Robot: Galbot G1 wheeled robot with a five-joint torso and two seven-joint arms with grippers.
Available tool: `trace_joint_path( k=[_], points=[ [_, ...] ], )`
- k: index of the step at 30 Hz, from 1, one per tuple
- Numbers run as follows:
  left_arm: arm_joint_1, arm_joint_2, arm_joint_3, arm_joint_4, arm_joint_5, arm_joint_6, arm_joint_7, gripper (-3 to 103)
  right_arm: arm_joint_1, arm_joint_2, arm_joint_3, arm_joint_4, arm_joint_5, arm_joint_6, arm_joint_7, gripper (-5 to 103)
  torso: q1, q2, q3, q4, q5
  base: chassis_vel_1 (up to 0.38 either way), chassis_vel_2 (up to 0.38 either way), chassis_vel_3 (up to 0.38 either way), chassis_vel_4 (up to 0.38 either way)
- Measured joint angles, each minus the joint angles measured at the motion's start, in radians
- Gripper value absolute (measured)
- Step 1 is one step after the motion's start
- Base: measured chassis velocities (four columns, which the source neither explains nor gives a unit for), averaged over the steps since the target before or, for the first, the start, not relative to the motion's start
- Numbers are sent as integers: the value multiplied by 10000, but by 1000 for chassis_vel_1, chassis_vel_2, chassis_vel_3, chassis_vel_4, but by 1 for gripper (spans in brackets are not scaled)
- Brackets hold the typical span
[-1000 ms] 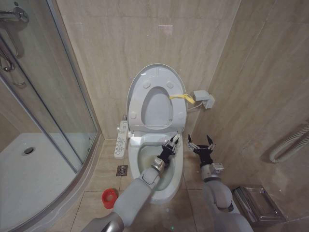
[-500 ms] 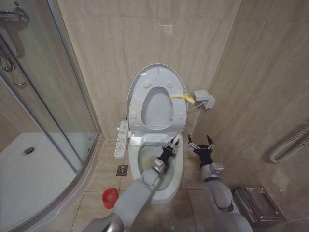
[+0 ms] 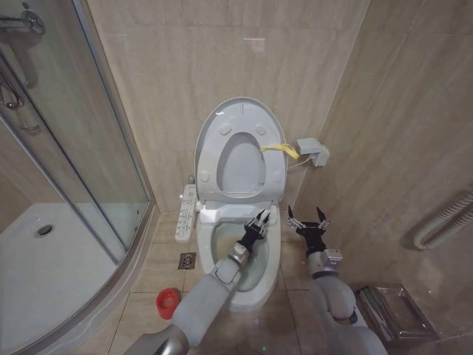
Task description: Open the toilet lid, clean the toilet bowl with a toilet brush, close the toilet lid, and flush.
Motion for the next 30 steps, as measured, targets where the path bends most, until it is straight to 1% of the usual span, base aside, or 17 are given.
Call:
trace_joint_path(
  k=[4,6,8,10,13,17,19,22,23,24,25,27,30],
  points=[
    [33,-2,98,193,-55,-37,69,21,0,-1,1,0,0,0,0,100,0,0,-1,1,0,0,0,0,0],
    [8,4,37,650,63,-82,89,21,0,0,1,0,0,0,0,100,0,0,0,7,2,0,0,0,0],
    [-2,5,12,730,79,-87,104,21,0,0,0,0,0,0,0,100,0,0,0,10,5,0,0,0,0],
    [-2,5,35,565,18,-76,110,21,0,0,0,0,0,0,0,100,0,0,0,9,4,0,0,0,0],
    [0,1,193,-23,-217,38,92,21,0,0,0,0,0,0,0,100,-1,0,-1,0,0,0,0,0,0],
    [10,-3,402,-265,-321,148,83,21,0,0,0,0,0,0,0,100,-1,0,-1,0,0,0,0,0,0],
    [9,-5,428,-118,-275,141,65,21,0,0,0,0,0,0,0,100,0,0,-1,-1,0,0,0,0,0],
    [-103,1,273,691,114,24,-8,21,0,0,0,0,0,0,0,100,0,0,0,5,1,0,0,0,0],
    [-103,1,273,691,114,24,-8,21,0,0,0,0,0,0,0,100,0,0,0,5,1,0,0,0,0],
    [-184,5,176,953,176,-8,-20,21,0,-1,0,0,0,0,0,100,0,0,0,11,5,0,0,0,0],
    [-229,5,156,968,181,-14,-23,21,0,0,0,0,0,0,0,100,0,0,0,8,3,0,0,0,0],
    [-247,5,155,841,180,-9,-33,21,0,0,0,0,0,0,0,100,0,0,0,8,2,0,0,0,0],
    [-215,0,351,166,1,116,-53,21,0,0,0,0,0,0,0,100,0,0,-1,1,0,0,0,0,0]
  ],
)
